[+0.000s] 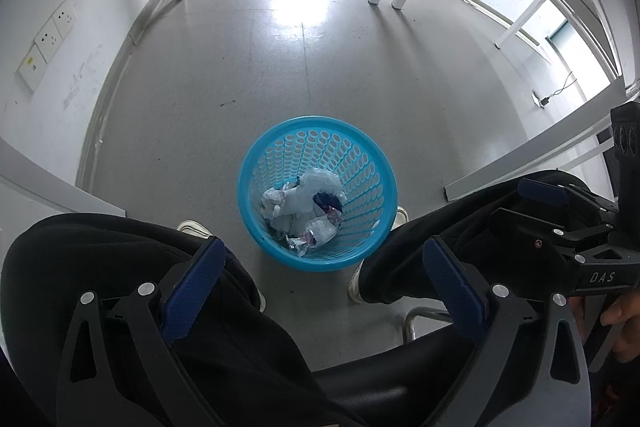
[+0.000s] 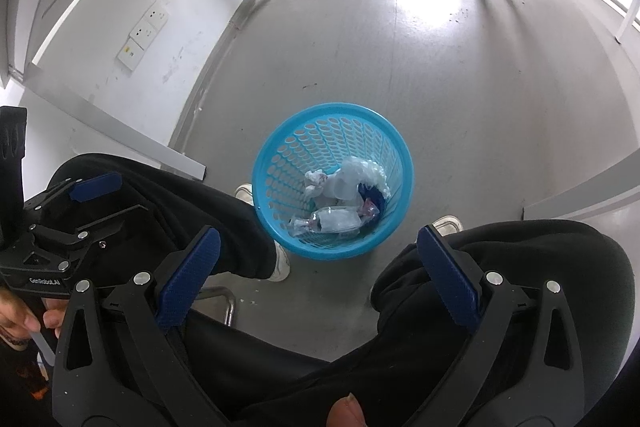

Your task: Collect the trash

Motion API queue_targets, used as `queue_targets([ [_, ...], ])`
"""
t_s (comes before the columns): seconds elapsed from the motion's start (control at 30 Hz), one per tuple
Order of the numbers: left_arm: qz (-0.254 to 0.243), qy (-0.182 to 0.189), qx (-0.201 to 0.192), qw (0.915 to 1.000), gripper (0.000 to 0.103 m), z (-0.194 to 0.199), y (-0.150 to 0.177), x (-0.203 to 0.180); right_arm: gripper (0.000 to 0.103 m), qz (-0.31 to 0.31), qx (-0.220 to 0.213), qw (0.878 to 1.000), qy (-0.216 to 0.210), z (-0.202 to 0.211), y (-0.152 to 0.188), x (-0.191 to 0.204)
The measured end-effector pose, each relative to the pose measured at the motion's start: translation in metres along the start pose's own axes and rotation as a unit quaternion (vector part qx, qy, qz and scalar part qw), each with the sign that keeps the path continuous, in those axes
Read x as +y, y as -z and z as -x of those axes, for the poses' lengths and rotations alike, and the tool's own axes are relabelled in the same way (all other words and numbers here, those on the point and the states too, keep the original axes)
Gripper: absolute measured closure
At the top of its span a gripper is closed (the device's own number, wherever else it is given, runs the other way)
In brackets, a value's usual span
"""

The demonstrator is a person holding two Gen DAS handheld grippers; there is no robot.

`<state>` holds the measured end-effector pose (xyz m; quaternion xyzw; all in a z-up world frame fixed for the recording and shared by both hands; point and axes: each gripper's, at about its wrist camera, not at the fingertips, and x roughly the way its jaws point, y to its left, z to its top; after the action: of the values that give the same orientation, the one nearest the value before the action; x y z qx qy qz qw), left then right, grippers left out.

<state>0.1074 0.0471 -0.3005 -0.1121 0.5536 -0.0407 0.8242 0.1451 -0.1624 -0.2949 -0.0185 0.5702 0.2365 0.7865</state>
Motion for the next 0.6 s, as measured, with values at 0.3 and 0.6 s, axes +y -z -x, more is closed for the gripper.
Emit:
queue_targets([
  [0.3, 0.0, -0.001, 0.001, 1.0, 0.006, -0.0004, 0.0001, 0.0005, 0.009, -0.002, 0.0, 1.0, -0.001, -0.0012, 0.0003, 0.001],
  [0.6, 0.001, -0.001, 0.001, 1.0, 0.006, -0.0004, 0.0006, 0.0017, 0.009, -0.002, 0.0, 1.0, -0.002, -0.0009, 0.0007, 0.0013],
])
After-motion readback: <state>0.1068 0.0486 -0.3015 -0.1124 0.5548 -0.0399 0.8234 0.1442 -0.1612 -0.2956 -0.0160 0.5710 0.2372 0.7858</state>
